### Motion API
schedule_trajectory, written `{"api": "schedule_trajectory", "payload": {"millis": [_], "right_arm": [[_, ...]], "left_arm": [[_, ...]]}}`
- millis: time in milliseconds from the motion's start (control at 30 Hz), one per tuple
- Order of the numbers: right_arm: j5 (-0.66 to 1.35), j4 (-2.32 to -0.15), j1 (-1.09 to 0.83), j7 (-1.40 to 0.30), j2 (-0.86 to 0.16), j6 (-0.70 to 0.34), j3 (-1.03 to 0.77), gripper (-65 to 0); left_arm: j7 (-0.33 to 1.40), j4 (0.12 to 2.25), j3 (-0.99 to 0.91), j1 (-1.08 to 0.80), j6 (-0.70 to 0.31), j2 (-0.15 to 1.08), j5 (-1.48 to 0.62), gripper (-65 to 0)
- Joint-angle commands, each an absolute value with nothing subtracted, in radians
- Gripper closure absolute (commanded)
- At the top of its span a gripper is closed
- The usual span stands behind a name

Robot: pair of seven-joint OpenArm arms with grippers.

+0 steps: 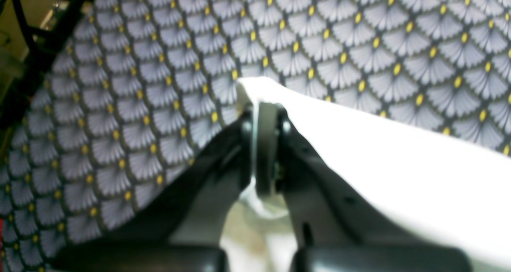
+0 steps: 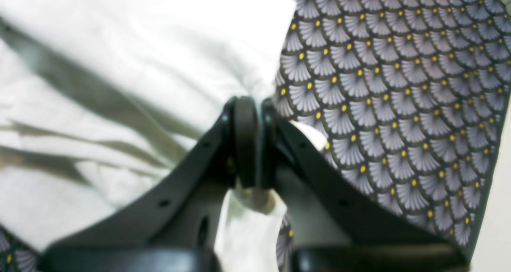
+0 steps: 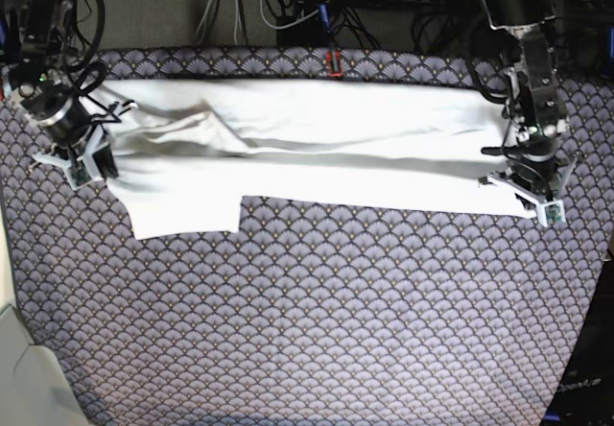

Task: Fold the T-shirt properly
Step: 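Fold the grasped edge over toward the first fold with both grippers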

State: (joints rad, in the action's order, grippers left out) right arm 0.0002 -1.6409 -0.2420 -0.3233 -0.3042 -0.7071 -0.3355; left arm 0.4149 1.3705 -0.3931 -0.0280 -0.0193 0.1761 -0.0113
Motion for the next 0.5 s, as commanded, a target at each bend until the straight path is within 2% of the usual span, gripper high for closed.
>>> {"api": "schedule_trajectory", "payload": {"millis": [0,467], "right_arm": [[0.013,-1.659,-0.246,-0.297,-0.321,-0.698,-0.358,0.0],[0.013,-1.679,-0.335,-0.298,-0.292,-0.698,-0.412,0.0]], "left_arm": [[0.389,1.399,-0.398,-0.025,-0.012,0.186,-0.008,-0.5],[0.389,1.46,-0.4,-0.128,-0.012,0.196,-0.008,-0.5]]}}
